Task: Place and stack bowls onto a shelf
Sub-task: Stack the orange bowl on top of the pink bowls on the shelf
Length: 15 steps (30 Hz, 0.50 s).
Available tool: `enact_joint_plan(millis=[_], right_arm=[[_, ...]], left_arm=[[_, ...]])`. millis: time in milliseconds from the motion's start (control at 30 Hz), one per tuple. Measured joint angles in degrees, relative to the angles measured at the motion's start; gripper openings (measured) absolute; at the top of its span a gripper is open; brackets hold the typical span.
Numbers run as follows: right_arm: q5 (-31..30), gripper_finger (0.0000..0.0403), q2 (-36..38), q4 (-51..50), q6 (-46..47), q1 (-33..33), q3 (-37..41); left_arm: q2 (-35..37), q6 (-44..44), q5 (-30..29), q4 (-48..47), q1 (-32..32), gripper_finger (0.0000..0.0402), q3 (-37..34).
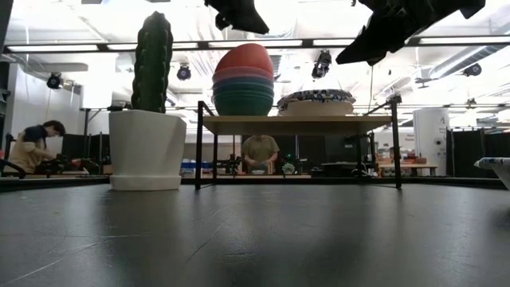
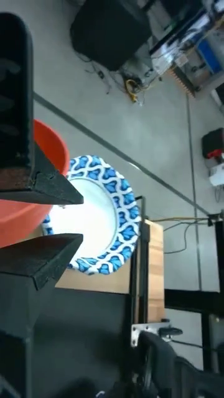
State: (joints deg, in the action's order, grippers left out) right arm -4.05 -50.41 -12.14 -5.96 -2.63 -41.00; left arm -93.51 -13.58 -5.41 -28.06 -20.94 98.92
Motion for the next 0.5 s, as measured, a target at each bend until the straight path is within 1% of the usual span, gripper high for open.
enact_joint_plan(millis=[200, 500], right_arm=[[0.0, 0.0057, 0.0, 0.0, 0.0, 0.0, 0.2], [0.0, 0.0057, 0.0, 0.0, 1.0, 0.0, 0.3]], left_arm=[[0.0, 2.3, 0.1, 3.6, 0.0, 0.0068, -3.5], [-0.7, 5.6, 0.1, 4.6, 0.1, 0.0068, -4.6]])
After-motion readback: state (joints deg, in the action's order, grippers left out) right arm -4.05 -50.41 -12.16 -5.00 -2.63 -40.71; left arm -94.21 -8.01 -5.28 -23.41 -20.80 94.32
